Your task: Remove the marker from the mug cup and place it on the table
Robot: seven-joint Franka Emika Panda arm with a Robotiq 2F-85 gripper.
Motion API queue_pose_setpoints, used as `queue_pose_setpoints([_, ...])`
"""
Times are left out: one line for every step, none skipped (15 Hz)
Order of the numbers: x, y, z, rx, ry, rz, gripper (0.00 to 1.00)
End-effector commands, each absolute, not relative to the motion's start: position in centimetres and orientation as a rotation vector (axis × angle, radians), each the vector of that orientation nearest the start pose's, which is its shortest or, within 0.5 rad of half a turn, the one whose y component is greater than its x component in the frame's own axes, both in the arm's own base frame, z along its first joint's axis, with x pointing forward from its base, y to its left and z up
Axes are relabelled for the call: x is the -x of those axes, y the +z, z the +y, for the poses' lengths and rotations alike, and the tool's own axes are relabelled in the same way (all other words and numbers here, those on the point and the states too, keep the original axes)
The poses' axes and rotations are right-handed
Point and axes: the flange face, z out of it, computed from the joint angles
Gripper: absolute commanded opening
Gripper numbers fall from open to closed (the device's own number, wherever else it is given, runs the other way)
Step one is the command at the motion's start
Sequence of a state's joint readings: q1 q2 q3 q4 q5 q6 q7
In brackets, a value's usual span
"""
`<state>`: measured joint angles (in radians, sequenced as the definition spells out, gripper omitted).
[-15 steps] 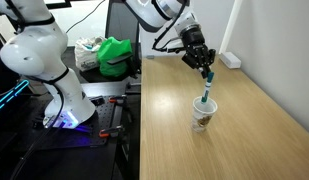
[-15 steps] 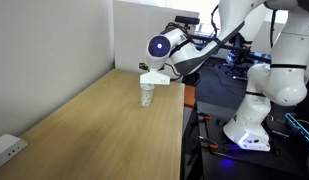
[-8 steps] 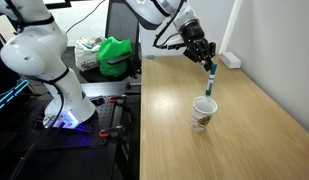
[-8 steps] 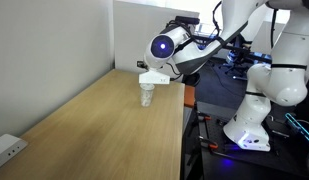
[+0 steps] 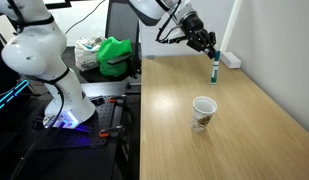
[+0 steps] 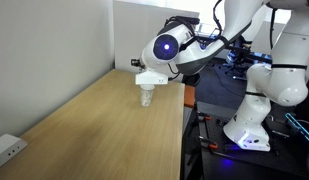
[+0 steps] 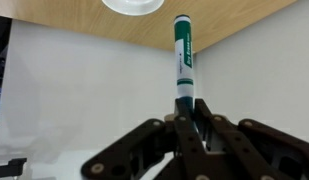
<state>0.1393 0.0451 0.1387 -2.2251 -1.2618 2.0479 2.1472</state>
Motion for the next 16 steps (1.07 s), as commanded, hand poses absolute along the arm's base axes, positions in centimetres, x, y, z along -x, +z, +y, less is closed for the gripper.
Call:
queue_pose_setpoints([-53.3, 37.4, 11.8, -2.027, 1.216, -1.162, 0.03])
queue_pose_setpoints([-53.4, 37.4, 12.3, -2.039, 1.226, -1.146, 0.03])
queue_pose_setpoints([-53.6, 37.3, 13.0, -2.054, 1.231, -1.13, 0.03])
queue_pose_setpoints([-53.7, 37.2, 13.5, -2.064, 1.237, -1.116, 0.03])
queue_pose_setpoints([-54.0, 37.0, 14.1, -2.079, 1.24, -1.1, 0.03])
queue_pose_setpoints([-54.1, 36.8, 14.7, -2.096, 1.241, -1.084, 0.03])
queue_pose_setpoints([-54.3, 36.5, 15.4, -2.114, 1.239, -1.068, 0.03])
queue_pose_setpoints([-54.5, 36.3, 15.9, -2.121, 1.242, -1.058, 0.03])
queue_pose_setpoints([-54.6, 36.0, 16.6, -2.139, 1.24, -1.041, 0.03])
queue_pose_setpoints([-54.6, 35.8, 17.1, -2.15, 1.239, -1.028, 0.03])
queue_pose_setpoints([-54.8, 35.5, 17.7, -2.165, 1.237, -1.015, 0.03])
queue_pose_setpoints([-54.9, 35.4, 18.4, -2.183, 1.23, -0.996, 0.03])
queue_pose_setpoints([-55.0, 35.2, 18.9, -2.201, 1.226, -0.984, 0.03])
queue_pose_setpoints([-55.2, 35.0, 19.6, -2.21, 1.225, -0.973, 0.03])
queue_pose_setpoints([-55.4, 34.9, 20.2, -2.226, 1.22, -0.954, 0.03])
queue_pose_setpoints([-55.6, 34.8, 20.8, -2.246, 1.219, -0.939, 0.03])
